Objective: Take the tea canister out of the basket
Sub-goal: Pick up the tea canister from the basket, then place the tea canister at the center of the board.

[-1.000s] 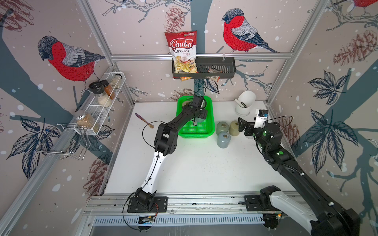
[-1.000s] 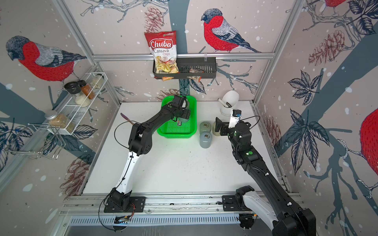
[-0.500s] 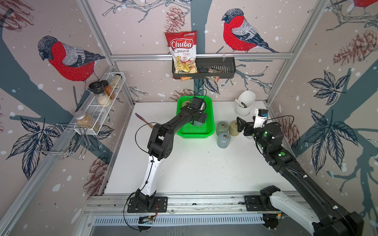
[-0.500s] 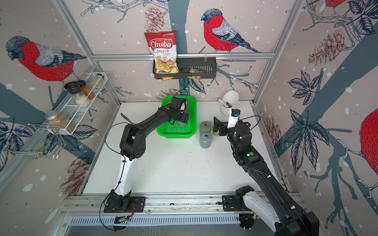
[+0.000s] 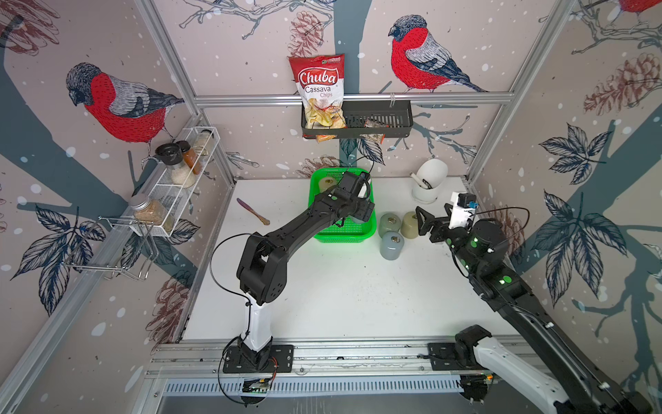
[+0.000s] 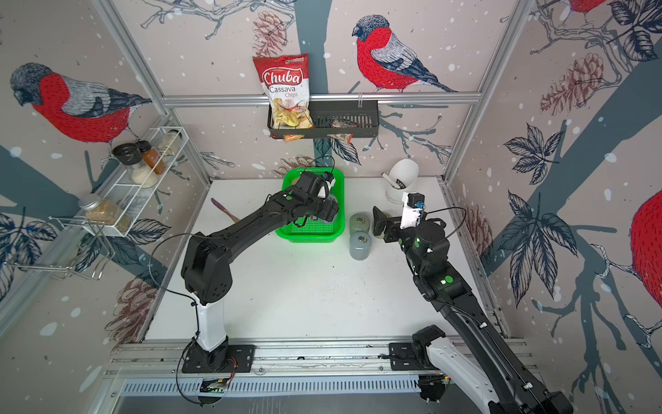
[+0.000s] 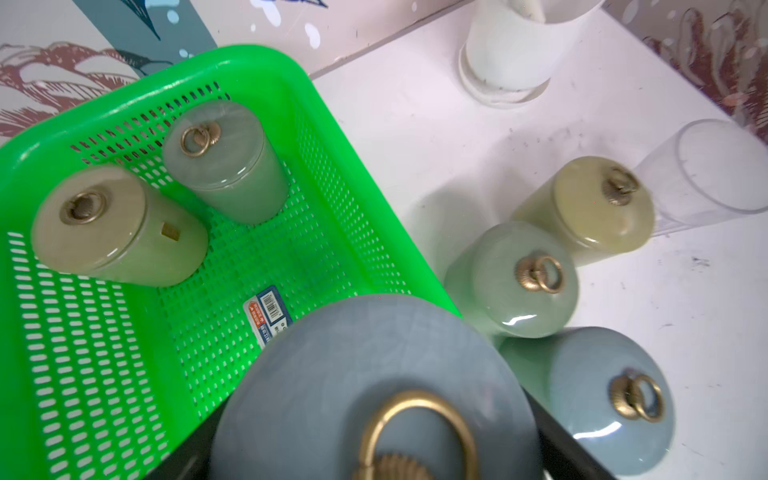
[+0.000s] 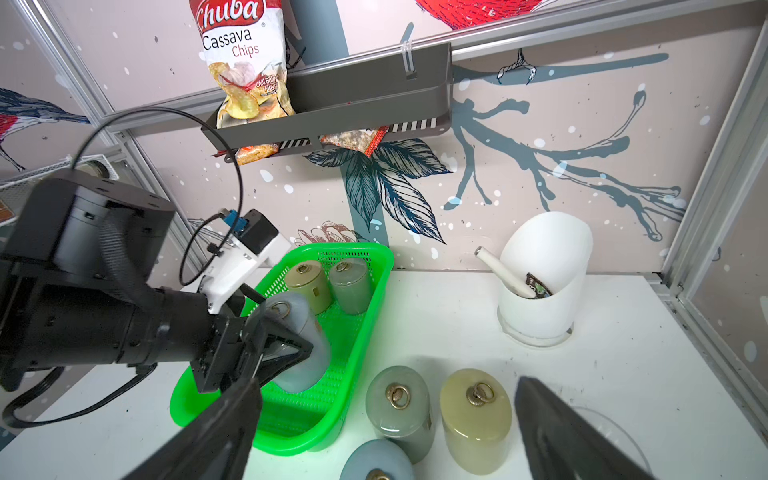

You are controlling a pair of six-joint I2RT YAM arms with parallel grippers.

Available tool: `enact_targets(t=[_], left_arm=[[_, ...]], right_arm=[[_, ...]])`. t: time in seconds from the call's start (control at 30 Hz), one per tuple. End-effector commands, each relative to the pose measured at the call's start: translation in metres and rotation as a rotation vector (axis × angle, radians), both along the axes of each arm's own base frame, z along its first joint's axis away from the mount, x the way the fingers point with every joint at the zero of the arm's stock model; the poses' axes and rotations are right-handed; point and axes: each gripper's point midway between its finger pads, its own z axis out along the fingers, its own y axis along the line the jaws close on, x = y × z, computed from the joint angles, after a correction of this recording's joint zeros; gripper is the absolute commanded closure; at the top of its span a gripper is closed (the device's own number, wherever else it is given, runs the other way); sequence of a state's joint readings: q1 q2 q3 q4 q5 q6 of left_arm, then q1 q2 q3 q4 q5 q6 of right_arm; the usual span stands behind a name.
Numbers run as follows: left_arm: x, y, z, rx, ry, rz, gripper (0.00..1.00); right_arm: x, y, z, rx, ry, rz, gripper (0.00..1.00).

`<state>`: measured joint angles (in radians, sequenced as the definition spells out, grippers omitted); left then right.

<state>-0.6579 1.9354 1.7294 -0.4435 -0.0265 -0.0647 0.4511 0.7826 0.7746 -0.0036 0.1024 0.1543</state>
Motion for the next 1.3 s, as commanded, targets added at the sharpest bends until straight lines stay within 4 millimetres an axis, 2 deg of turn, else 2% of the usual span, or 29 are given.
enact_targets(t=[0.0,0.1,0.23,0.53,0.73,0.93,1.07,1.27], left_arm=[[0.0,-0.015,0.045,-0.114,-0.107,-0.016,1.0],[-0.014,-0.029,0.06,-0.165,-0.116,-0.066,1.0],[-0.034,-0.051,0.063,-0.172,-0.107,-0.138,1.0],[-0.069,-0.103,0.047,-0.2,-0.088,-0.273,1.0],[-0.101,-0.15,0.034,-0.256,-0.09,-0.352,1.0],[-0.108,-0.183,0.009,-0.217,-0.058,-0.382,1.0],[-0.107,-0.194,-0.01,-0.18,-0.04,-0.375,1.0],[-0.106,-0.205,-0.028,-0.174,-0.028,-0.377,1.0]], right_arm=[[-0.002,-0.003,0.002,0.002,-0.008,-0.015,0.0],[-0.003,-0.006,0.003,0.004,-0.011,-0.027,0.0],[-0.006,-0.012,0.009,0.018,-0.022,-0.051,0.0],[-0.007,-0.019,0.007,-0.005,-0.022,-0.086,0.0],[-0.011,-0.024,0.01,0.024,-0.052,-0.104,0.0],[-0.013,-0.028,0.011,0.014,-0.057,-0.119,0.0],[-0.015,-0.031,0.01,0.027,-0.075,-0.129,0.0],[-0.016,-0.033,0.007,0.031,-0.085,-0.135,0.0]])
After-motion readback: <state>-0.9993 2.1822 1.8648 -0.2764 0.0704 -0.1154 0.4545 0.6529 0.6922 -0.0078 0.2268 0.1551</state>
